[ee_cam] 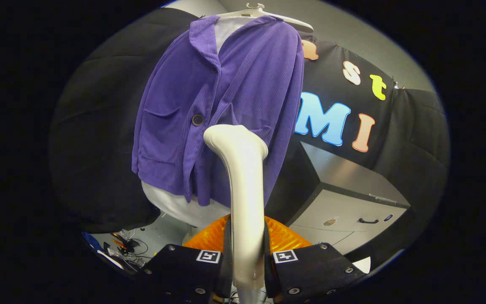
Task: Iron the clothes twice with a garment steamer, once on the left side and once on the right side.
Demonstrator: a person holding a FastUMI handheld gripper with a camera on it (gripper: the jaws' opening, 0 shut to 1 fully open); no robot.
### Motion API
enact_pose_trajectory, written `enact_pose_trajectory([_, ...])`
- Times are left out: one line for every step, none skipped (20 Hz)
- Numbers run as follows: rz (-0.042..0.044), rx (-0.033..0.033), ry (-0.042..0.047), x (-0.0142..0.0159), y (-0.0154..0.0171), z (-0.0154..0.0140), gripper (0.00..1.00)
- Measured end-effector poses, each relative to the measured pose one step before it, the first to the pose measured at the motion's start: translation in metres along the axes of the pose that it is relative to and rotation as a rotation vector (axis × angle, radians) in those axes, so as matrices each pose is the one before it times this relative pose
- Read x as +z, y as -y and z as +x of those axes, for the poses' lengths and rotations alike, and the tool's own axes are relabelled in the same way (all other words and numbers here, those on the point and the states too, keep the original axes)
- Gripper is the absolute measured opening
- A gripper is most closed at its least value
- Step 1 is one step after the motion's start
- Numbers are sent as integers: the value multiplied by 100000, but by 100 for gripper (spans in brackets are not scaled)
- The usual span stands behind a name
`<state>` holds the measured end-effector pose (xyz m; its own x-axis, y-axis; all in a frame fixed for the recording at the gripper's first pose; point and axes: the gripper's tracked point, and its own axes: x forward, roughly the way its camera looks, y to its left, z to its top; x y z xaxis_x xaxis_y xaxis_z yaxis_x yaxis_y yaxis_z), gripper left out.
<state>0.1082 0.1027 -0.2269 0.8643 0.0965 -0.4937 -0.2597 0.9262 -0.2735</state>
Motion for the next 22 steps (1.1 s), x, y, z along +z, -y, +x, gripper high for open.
enact_pose_trajectory([815,460,-1428,-650,-117,187,31])
enact_pose_trajectory([422,550,-1484,-613,-205,150,31])
enact_pose_trajectory([62,432,-1501,-619,-170,225,31])
enact_pose_trajectory([187,416,-1227,-630,-167,50,31])
enact_pose_trajectory([362,478,-1235,-532,-117,110,31])
enact_pose_trajectory([202,540,-1361,-592,10,264,31])
enact_pose_trajectory([620,543,-965,-540,26,180,31])
enact_pose_trajectory([754,543,-1095,-460,-22,396,31])
enact_pose_trajectory([334,640,-1970,-703,99,309,31])
enact_pose_trajectory([574,978,-2294,-883,100,270,31])
enact_pose_trajectory([962,1118,-1698,-835,-54,40,31])
enact_pose_trajectory([867,1081,-1724,-781,-224,-115,31])
enact_pose_trajectory([1063,1127,-1413,-652,-203,-305,31])
enact_pose_trajectory([1163,1271,-895,-488,-290,-482,31])
enact_pose_trajectory([240,1078,-895,-360,-221,-441,31])
enact_pose_trajectory([59,1279,-549,-327,-222,-579,31])
enact_pose_trajectory([106,1760,-392,-212,-364,-576,31])
enact_pose_trajectory([-101,1945,-364,-106,-652,-552,31])
enact_pose_trajectory([-554,1913,28,67,-634,-627,31])
enact_pose_trajectory([-1028,1764,272,151,-849,-619,31])
enact_pose_trajectory([-1166,1939,627,292,-830,-659,31])
enact_pose_trajectory([-992,2102,1153,593,-927,-466,31])
